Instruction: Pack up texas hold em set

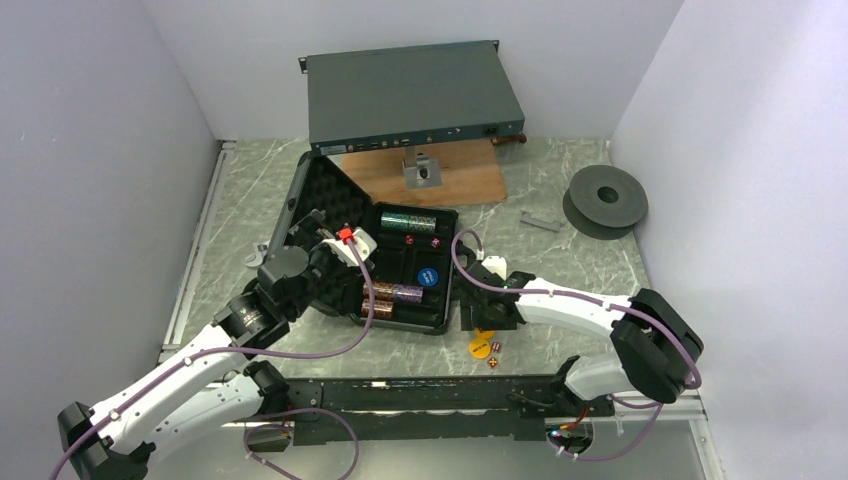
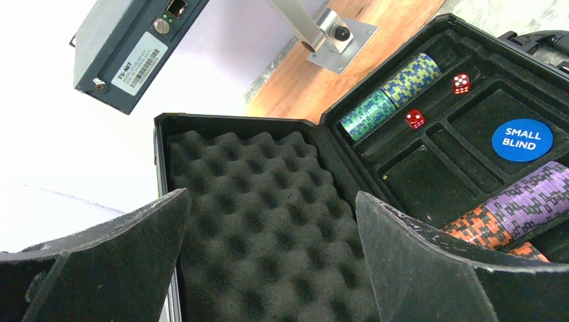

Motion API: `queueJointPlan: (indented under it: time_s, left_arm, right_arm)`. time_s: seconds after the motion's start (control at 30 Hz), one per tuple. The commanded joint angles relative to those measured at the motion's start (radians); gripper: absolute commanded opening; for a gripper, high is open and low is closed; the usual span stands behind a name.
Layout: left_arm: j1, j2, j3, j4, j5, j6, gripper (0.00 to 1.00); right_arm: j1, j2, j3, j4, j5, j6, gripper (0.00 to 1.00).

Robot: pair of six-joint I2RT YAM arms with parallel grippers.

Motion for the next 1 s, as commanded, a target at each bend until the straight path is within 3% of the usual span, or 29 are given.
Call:
queueJointPlan:
  time_s: [0.0,0.17,0.43,0.97]
  left_arm:
    - [0.004,-0.008,0.01,0.019,0.013,0.012,1.0]
    - [0.003,-0.007,0.012,0.017,0.016,0.01,1.0]
    - [0.003,-0.009,0.01,0.019,0.014,0.011,1.0]
    - [0.003,-0.009,0.01,0.017,0.014,0.013,1.0]
  right_arm:
    - [-0.003,0.056,-0.043,0.064,-0.016,0.01,0.72]
    - [-0.004,0.067,-0.048,0.073,-0.02,0.01,0.71]
    - [-0.003,0.113,-0.053,0.047,0.011,0.02,0.51]
    - [-0.003,0.072,-0.012,-0.001,0.016,0.01,0.49]
